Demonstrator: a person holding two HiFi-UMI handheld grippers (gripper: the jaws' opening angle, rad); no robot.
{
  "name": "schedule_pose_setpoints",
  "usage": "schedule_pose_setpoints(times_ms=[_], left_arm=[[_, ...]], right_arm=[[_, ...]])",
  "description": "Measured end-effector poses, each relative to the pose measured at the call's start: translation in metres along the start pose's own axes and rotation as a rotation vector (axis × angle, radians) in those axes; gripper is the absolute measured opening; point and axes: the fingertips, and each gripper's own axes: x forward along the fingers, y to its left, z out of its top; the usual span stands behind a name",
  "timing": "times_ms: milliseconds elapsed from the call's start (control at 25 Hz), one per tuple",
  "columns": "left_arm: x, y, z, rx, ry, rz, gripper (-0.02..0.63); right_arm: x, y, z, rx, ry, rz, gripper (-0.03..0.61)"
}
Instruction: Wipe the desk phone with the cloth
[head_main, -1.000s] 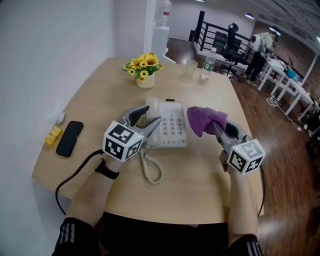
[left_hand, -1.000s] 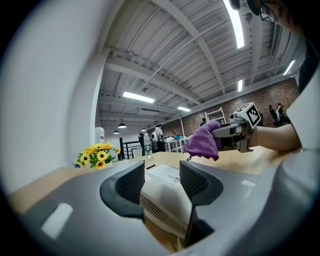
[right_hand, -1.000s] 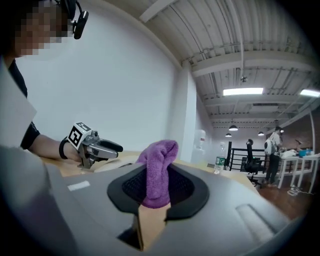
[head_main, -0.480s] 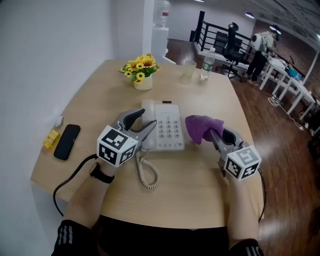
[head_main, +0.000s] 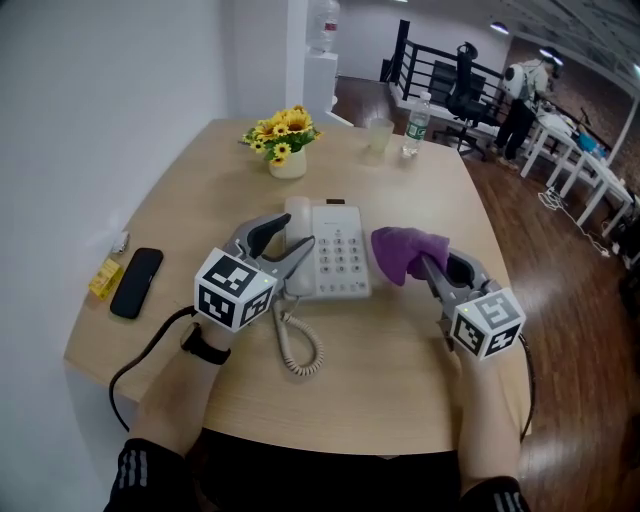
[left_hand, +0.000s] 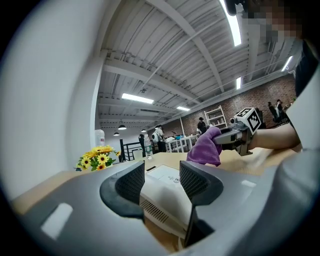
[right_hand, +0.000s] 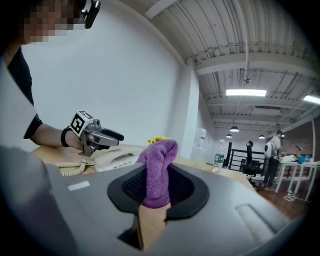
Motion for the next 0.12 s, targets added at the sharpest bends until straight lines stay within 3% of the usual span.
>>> schedule_pose_setpoints(times_ms=[120], left_arm=[[0.0006,0.0004,0.0005,-0.001,-0.009,0.003,0.213]], right_arm=[[-0.0004,0.0007,0.0011,-0.002,0.003,0.003,0.077]])
